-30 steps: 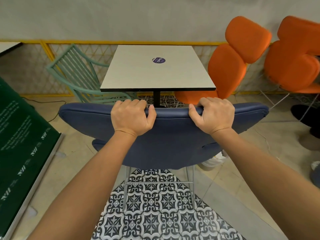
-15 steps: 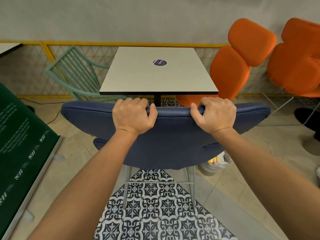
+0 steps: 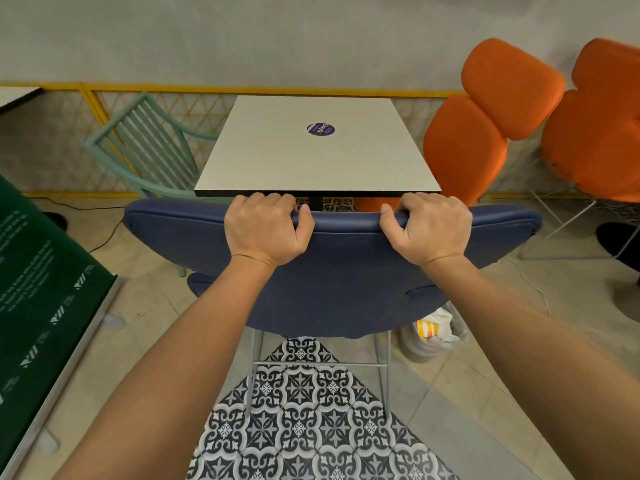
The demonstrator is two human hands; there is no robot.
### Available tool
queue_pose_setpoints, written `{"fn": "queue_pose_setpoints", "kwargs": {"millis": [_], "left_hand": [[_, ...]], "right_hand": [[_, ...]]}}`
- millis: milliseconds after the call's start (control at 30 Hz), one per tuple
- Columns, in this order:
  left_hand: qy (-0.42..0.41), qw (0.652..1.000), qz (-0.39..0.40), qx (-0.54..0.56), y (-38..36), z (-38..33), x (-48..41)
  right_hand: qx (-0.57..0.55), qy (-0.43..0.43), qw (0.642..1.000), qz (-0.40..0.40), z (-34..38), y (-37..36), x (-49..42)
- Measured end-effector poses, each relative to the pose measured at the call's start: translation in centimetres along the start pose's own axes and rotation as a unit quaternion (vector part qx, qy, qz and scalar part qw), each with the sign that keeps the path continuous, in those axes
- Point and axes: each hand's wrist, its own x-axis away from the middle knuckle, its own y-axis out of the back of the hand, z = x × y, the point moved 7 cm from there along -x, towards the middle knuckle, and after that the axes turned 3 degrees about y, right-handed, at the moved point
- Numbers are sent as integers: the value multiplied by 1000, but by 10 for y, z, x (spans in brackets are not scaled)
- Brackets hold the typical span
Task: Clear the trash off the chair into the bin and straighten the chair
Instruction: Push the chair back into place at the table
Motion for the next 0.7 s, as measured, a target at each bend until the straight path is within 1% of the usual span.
{"fn": "queue_pose_setpoints", "kwargs": {"millis": [267,500,700], "left_hand": [[12,1000,15,8,-6,-3,-4],[7,997,72,40,-2,2,1],[12,995,97,18,-2,15,-6]], "right_hand": [[2,-2,1000,4,-7,-6,-5],[-9,-11,1000,15,-5,-3,2],[1,-4,1000,-4,-6,-4,-1]]}}
